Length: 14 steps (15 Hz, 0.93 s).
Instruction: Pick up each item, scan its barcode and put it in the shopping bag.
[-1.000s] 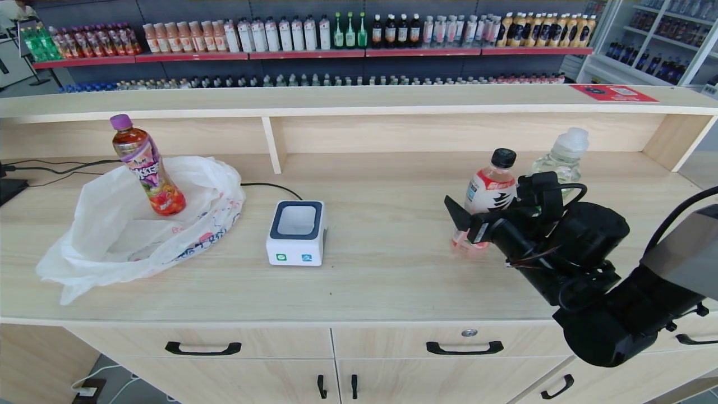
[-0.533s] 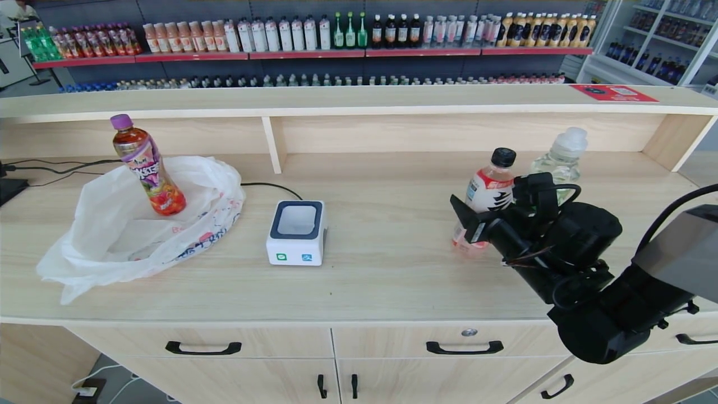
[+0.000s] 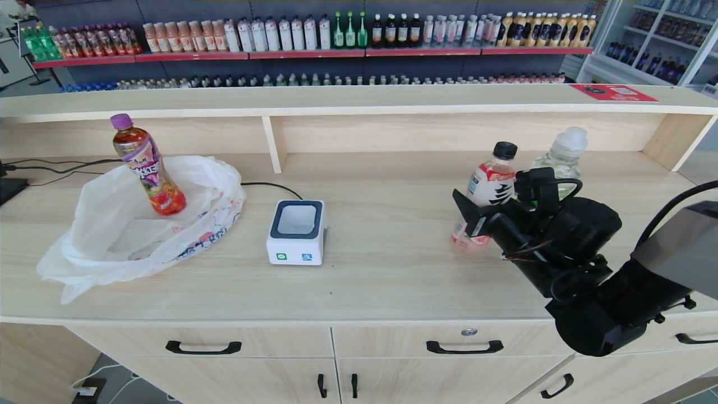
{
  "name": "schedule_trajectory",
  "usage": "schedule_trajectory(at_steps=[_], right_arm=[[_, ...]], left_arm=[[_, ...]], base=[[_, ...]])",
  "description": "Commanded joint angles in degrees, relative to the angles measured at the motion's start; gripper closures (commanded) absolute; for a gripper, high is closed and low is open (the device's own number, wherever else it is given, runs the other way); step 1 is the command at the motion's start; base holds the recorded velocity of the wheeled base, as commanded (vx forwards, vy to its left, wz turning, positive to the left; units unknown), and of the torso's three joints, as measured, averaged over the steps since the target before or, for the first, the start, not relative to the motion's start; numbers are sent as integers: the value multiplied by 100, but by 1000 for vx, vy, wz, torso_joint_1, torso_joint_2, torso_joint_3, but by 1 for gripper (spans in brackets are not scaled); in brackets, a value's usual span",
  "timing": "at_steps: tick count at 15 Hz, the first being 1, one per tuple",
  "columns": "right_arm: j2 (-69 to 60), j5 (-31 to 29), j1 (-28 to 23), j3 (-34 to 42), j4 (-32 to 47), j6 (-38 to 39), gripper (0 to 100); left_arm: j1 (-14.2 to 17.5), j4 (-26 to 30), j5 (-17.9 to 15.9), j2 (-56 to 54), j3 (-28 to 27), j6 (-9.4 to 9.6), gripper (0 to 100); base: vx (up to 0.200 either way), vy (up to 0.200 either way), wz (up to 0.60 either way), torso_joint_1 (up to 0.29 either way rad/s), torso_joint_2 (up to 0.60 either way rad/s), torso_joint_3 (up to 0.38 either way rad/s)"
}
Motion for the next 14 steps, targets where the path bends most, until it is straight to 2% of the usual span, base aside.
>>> schedule_trajectory(at_steps=[1,4,10,14], right_arm=[[-87,7,12,-119,-36,27,100],[-280,7,74,-119,-36,36,100],[-1053,7,900,285,-36,44,100],[-1449,7,1515,329,-36,387,100]], left_arm=[[0,0,0,-2,-4,-1,0],[0,0,0,6,-4,-1,0],[0,0,0,-2,-4,-1,0],[0,0,0,6,5,-1,0]], base=[[0,0,0,0,0,0],[0,0,0,0,0,0],[0,0,0,0,0,0],[0,0,0,0,0,0]])
